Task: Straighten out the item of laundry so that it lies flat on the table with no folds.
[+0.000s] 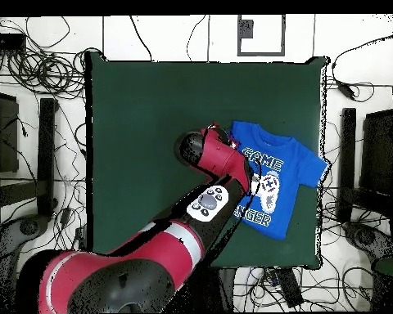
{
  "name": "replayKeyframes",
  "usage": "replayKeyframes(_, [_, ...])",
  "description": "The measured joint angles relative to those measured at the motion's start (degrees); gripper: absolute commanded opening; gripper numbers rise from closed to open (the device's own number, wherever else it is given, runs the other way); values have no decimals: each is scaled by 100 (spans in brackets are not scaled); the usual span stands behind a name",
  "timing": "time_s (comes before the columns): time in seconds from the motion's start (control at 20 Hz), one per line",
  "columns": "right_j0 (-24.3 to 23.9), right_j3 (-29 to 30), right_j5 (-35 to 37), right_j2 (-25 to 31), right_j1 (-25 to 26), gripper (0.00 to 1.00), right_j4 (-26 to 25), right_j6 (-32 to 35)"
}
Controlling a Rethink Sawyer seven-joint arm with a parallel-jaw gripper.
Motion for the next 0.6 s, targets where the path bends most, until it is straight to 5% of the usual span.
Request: replayKeyframes(0.6, [-5, 235, -1, 83, -320, 100, -58, 0])
